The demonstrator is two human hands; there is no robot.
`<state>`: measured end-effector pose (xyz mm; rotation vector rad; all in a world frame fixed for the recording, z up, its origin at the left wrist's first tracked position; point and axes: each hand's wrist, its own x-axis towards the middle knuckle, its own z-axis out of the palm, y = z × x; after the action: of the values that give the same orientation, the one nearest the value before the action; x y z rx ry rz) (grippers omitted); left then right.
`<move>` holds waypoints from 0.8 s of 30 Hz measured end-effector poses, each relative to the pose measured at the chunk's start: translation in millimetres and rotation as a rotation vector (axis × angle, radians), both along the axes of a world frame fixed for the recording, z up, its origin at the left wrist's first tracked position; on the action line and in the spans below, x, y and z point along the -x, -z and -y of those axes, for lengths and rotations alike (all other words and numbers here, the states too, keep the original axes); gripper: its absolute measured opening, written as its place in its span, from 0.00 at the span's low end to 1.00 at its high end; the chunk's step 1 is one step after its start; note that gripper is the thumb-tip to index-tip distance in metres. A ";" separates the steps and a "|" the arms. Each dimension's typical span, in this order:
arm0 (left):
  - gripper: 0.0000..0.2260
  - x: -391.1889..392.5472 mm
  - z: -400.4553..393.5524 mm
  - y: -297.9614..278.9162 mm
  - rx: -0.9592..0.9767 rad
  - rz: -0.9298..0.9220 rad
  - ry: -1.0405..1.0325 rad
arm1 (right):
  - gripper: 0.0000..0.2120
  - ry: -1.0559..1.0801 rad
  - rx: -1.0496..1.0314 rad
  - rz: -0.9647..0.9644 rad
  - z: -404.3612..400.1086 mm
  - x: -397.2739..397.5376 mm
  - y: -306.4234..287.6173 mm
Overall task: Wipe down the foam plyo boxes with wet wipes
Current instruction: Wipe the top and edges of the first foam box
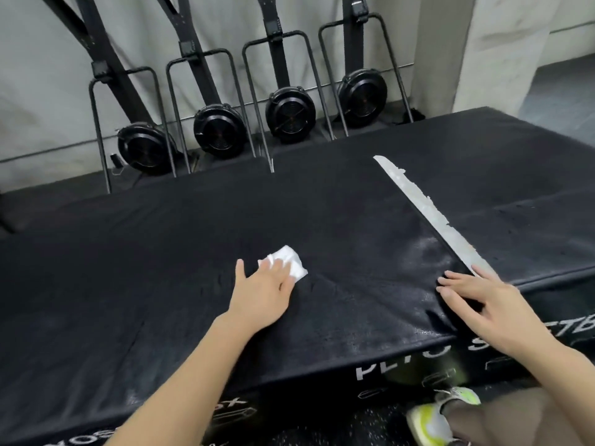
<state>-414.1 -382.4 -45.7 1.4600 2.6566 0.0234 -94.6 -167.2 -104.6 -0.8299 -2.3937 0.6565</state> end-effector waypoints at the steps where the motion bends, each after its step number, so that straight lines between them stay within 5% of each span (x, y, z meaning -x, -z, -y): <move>1: 0.20 -14.9 -6.1 2.5 -0.011 -0.022 0.066 | 0.19 0.014 -0.001 0.019 3.6 3.0 -3.5; 5: 0.20 -92.4 -30.5 24.4 -0.073 0.012 0.472 | 0.26 0.108 0.051 0.110 20.8 10.7 -20.1; 8: 0.19 -112.5 -24.6 37.2 -0.128 0.039 0.557 | 0.36 0.068 0.058 0.193 27.1 8.6 -18.6; 14: 0.20 -51.4 20.6 29.1 -0.200 -0.055 0.266 | 0.28 0.098 -0.064 0.323 42.3 9.4 -19.3; 19: 0.14 -45.8 26.5 25.5 -0.311 0.041 0.145 | 0.11 0.016 -0.019 0.089 98.5 42.4 -29.1; 24: 0.16 -75.9 24.7 -5.9 -0.785 0.589 -0.091 | 0.15 0.027 0.445 -0.162 147.2 75.9 -60.9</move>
<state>-338.2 -407.1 -39.8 1.1848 2.2669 1.3915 -170.5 -314.4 -43.7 -0.9411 -2.1156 1.2229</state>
